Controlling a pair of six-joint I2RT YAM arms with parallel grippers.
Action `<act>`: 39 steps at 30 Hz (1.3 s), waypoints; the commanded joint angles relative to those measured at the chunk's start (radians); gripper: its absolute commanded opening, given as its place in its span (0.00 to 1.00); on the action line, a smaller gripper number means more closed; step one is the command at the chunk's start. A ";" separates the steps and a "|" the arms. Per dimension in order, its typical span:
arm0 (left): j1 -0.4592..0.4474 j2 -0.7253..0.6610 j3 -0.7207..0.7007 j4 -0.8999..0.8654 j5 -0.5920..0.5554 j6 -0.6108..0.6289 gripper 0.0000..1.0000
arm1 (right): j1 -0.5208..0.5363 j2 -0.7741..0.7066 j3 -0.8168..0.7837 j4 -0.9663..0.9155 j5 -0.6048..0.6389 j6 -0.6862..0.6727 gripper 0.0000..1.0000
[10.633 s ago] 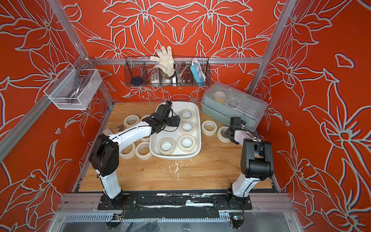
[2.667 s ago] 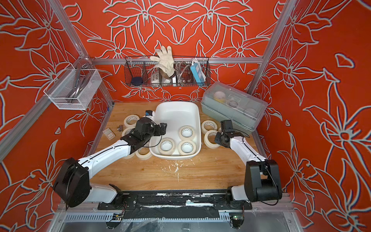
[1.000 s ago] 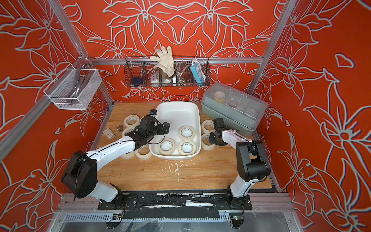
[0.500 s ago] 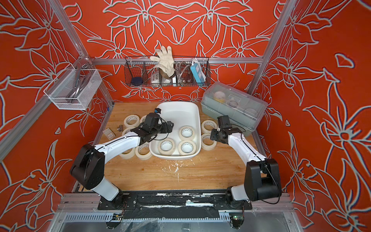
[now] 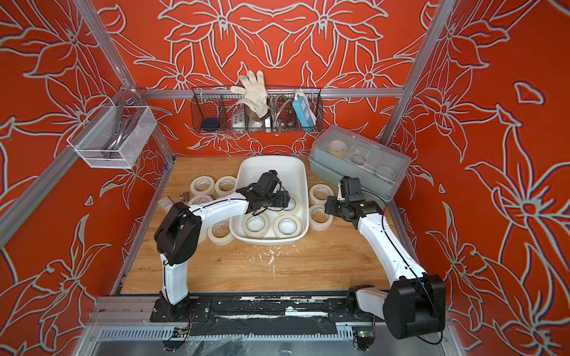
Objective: Take out the art tape in the storage box
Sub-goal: Pick up the art tape from the storage box.
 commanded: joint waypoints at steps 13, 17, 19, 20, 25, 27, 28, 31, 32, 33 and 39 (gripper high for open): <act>0.004 0.142 0.119 -0.195 -0.096 -0.079 0.73 | 0.007 -0.005 -0.009 -0.013 -0.043 0.015 0.57; 0.009 0.162 0.132 -0.205 -0.100 -0.082 0.67 | 0.006 0.007 -0.010 -0.003 -0.054 0.018 0.57; 0.011 0.173 0.142 -0.214 -0.098 -0.086 0.59 | 0.007 0.011 -0.010 -0.002 -0.055 0.017 0.57; 0.013 0.175 0.143 -0.214 -0.096 -0.088 0.55 | 0.006 0.011 -0.008 -0.002 -0.055 0.015 0.57; 0.022 0.170 0.135 -0.207 -0.092 -0.097 0.41 | 0.007 0.007 -0.005 -0.004 -0.058 0.013 0.57; 0.024 0.165 0.126 -0.194 -0.090 -0.101 0.38 | 0.007 0.006 -0.002 -0.005 -0.061 0.014 0.56; 0.025 0.162 0.122 -0.189 -0.090 -0.101 0.37 | 0.007 0.005 -0.001 -0.006 -0.062 0.014 0.56; 0.029 0.143 0.107 -0.174 -0.099 -0.101 0.31 | 0.007 0.002 0.003 -0.008 -0.069 0.017 0.56; 0.028 0.132 0.096 -0.165 -0.104 -0.100 0.29 | 0.006 0.001 0.005 -0.010 -0.071 0.017 0.56; 0.029 0.118 0.084 -0.155 -0.111 -0.099 0.28 | 0.006 -0.002 0.007 -0.012 -0.072 0.017 0.56; 0.030 -0.003 -0.001 -0.116 -0.160 -0.079 0.14 | 0.008 -0.024 0.018 -0.019 -0.079 0.025 0.56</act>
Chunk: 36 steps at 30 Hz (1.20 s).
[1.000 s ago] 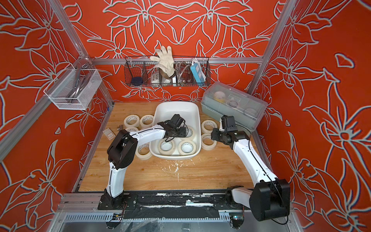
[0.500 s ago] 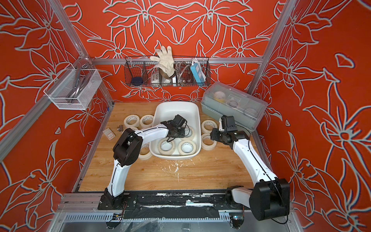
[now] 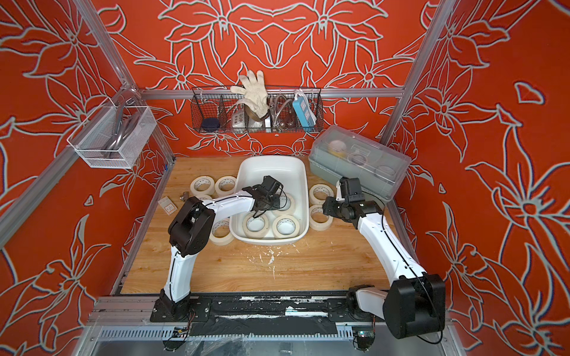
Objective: Take out the art tape in the storage box
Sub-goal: Pick up the art tape from the storage box.
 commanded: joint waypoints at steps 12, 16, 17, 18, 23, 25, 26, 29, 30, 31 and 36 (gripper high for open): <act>-0.008 -0.368 -0.200 0.043 -0.166 0.069 0.10 | 0.125 -0.012 0.123 -0.006 0.019 0.076 0.55; -0.015 -0.438 -0.240 0.059 -0.177 0.085 0.10 | 0.198 0.023 0.179 0.004 0.035 0.098 0.55; -0.017 -0.455 -0.248 0.059 -0.181 0.088 0.10 | 0.219 0.033 0.194 0.011 0.030 0.110 0.55; -0.018 -0.468 -0.255 0.059 -0.183 0.090 0.10 | 0.243 0.044 0.208 0.022 0.029 0.122 0.55; -0.020 -0.528 -0.285 0.067 -0.188 0.091 0.10 | 0.349 0.109 0.289 0.046 0.052 0.133 0.56; -0.021 -0.549 -0.302 0.077 -0.189 0.089 0.10 | 0.390 0.141 0.330 0.036 0.083 0.113 0.57; -0.021 -0.560 -0.309 0.084 -0.191 0.089 0.10 | 0.408 0.160 0.352 0.032 0.094 0.099 0.57; -0.022 -0.589 -0.332 0.096 -0.194 0.090 0.09 | 0.452 0.221 0.406 0.024 0.133 0.067 0.58; -0.022 -0.599 -0.339 0.101 -0.194 0.089 0.09 | 0.462 0.241 0.423 0.018 0.143 0.058 0.59; -0.022 -0.605 -0.344 0.104 -0.194 0.087 0.09 | 0.475 0.263 0.442 0.008 0.153 0.050 0.59; -0.022 -0.621 -0.358 0.115 -0.183 0.081 0.09 | 0.524 0.336 0.499 -0.004 0.203 0.018 0.63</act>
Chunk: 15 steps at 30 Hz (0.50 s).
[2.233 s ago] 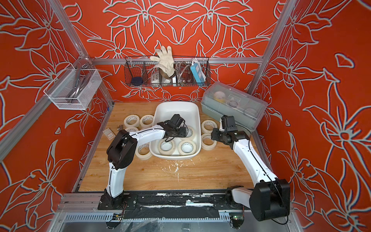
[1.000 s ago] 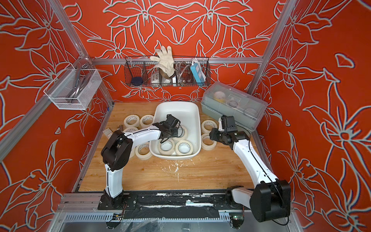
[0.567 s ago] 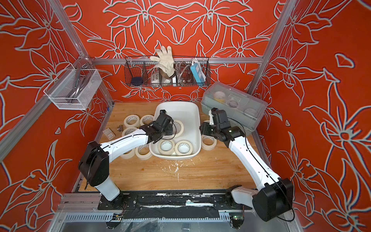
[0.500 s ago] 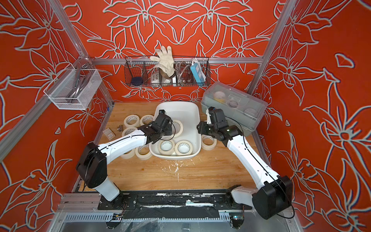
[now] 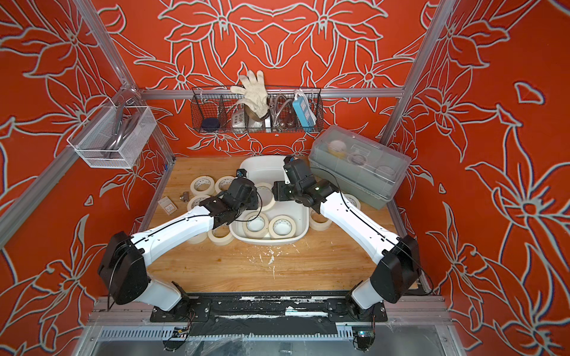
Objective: Take out the art tape in the storage box
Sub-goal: Pick up the art tape from the storage box.
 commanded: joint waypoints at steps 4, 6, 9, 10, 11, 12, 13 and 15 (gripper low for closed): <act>-0.004 -0.041 0.017 0.034 0.029 -0.021 0.09 | 0.044 0.078 0.074 -0.061 0.100 -0.066 0.64; -0.004 -0.049 0.008 0.041 0.039 -0.029 0.10 | 0.049 0.094 0.082 -0.071 0.117 -0.075 0.64; -0.004 -0.056 0.005 0.045 0.044 -0.029 0.10 | 0.053 0.108 0.082 -0.071 0.143 -0.081 0.64; -0.004 -0.058 0.004 0.046 0.047 -0.030 0.10 | 0.053 0.114 0.083 -0.073 0.148 -0.083 0.64; -0.004 -0.058 0.003 0.052 0.051 -0.029 0.10 | 0.053 0.121 0.087 -0.076 0.154 -0.086 0.63; -0.004 -0.058 0.000 0.054 0.053 -0.029 0.10 | 0.053 0.127 0.091 -0.081 0.158 -0.087 0.63; -0.004 -0.057 0.001 0.056 0.055 -0.030 0.10 | 0.054 0.137 0.099 -0.086 0.164 -0.088 0.63; -0.005 -0.056 0.000 0.058 0.058 -0.029 0.10 | 0.053 0.156 0.114 -0.098 0.178 -0.093 0.61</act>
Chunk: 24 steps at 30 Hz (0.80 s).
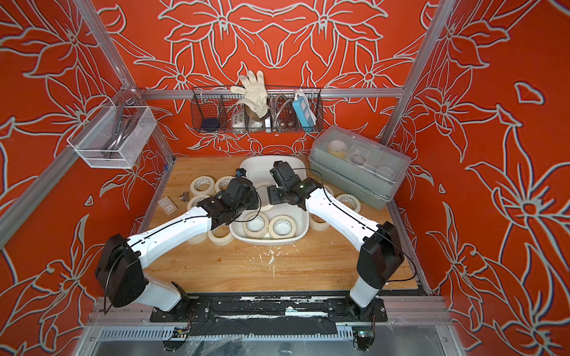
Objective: Take out the art tape in the storage box
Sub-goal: Pick up the art tape from the storage box.
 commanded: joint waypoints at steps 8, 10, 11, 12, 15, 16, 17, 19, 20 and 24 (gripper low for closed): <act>-0.006 -0.022 0.014 0.045 0.026 -0.007 0.18 | 0.006 0.073 0.082 -0.062 0.089 -0.042 0.14; -0.005 -0.023 0.016 0.044 0.039 -0.005 0.30 | 0.006 0.073 0.081 -0.067 0.099 -0.049 0.07; -0.005 -0.027 0.014 0.050 0.047 -0.007 0.35 | 0.005 0.073 0.083 -0.070 0.105 -0.052 0.05; -0.005 -0.031 0.009 0.057 0.054 -0.006 0.40 | 0.006 0.073 0.084 -0.074 0.112 -0.057 0.02; -0.001 -0.040 -0.011 0.087 0.080 -0.011 0.57 | 0.003 0.074 0.095 -0.096 0.137 -0.070 0.00; 0.000 -0.042 -0.017 0.098 0.089 -0.010 0.62 | 0.003 0.073 0.099 -0.103 0.143 -0.076 0.00; 0.001 -0.046 -0.020 0.106 0.098 -0.008 0.65 | 0.000 0.073 0.102 -0.111 0.151 -0.082 0.00; 0.001 -0.054 -0.030 0.121 0.111 -0.001 0.73 | -0.007 0.073 0.107 -0.123 0.156 -0.094 0.00; 0.000 -0.061 -0.039 0.136 0.121 0.009 0.78 | -0.014 0.075 0.110 -0.132 0.159 -0.100 0.00; 0.000 -0.079 -0.070 0.175 0.128 0.026 0.88 | -0.050 0.072 0.110 -0.160 0.165 -0.119 0.00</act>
